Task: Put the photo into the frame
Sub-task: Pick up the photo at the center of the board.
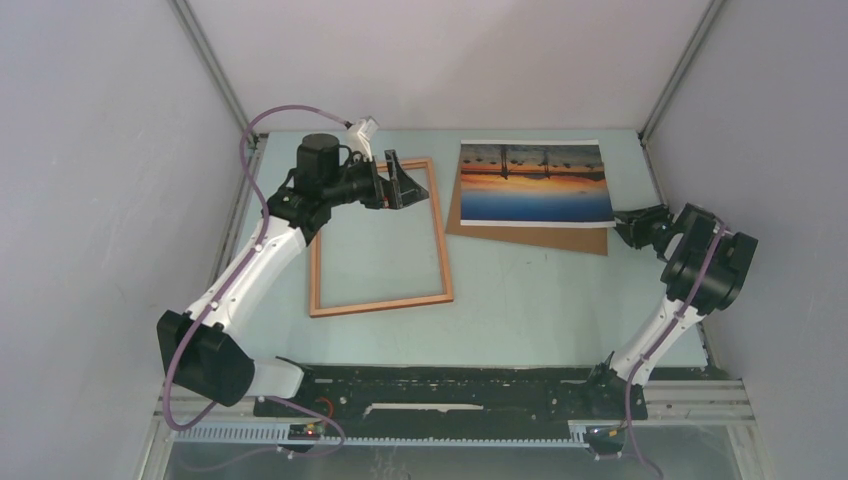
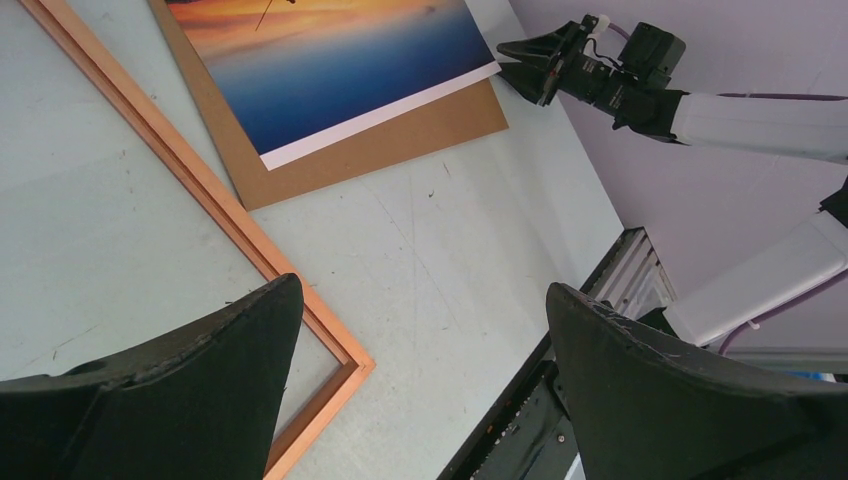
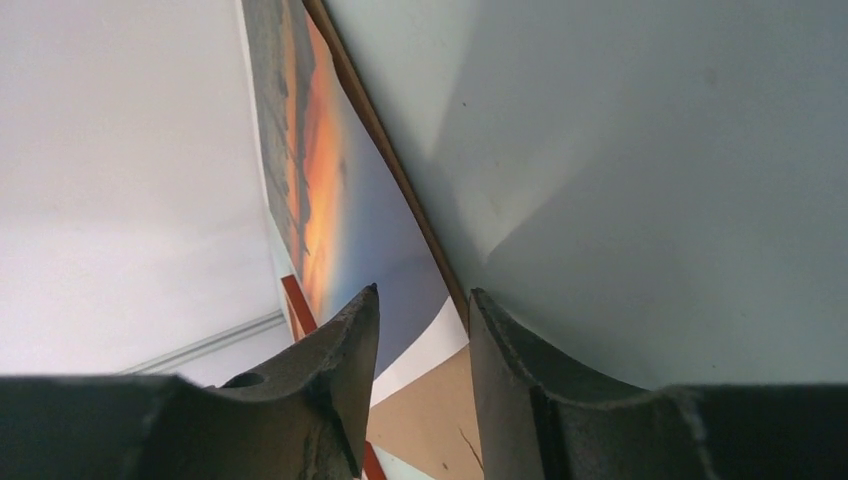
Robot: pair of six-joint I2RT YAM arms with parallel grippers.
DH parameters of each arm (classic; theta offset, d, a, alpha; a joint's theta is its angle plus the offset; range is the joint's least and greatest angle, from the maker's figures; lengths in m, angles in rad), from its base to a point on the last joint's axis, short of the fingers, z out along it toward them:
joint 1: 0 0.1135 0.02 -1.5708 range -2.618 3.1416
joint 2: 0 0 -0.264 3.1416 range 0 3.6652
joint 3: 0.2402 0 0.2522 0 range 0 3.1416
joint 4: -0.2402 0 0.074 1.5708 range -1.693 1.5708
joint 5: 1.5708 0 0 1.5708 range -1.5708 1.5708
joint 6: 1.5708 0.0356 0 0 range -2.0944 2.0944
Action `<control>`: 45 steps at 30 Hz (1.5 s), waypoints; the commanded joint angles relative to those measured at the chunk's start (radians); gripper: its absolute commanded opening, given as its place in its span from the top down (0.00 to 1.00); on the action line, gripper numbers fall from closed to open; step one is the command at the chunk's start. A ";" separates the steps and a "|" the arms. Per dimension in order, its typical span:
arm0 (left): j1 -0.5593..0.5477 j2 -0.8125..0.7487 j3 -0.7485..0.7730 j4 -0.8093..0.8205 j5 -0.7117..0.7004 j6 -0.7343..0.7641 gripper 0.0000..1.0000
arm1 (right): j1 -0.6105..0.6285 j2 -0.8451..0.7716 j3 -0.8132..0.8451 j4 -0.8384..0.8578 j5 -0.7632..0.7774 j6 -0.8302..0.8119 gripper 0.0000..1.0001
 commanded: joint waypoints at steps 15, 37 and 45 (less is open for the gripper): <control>0.004 -0.022 -0.018 0.027 0.012 0.001 0.01 | 0.065 0.051 0.054 0.173 -0.068 0.091 0.79; -0.026 -0.078 -0.060 0.047 -0.112 0.054 0.00 | 0.331 -0.798 0.099 -0.715 0.283 -0.239 1.00; -0.219 -0.192 -0.145 0.127 -0.350 0.168 0.02 | 0.526 -1.029 0.157 -0.881 0.421 -0.227 1.00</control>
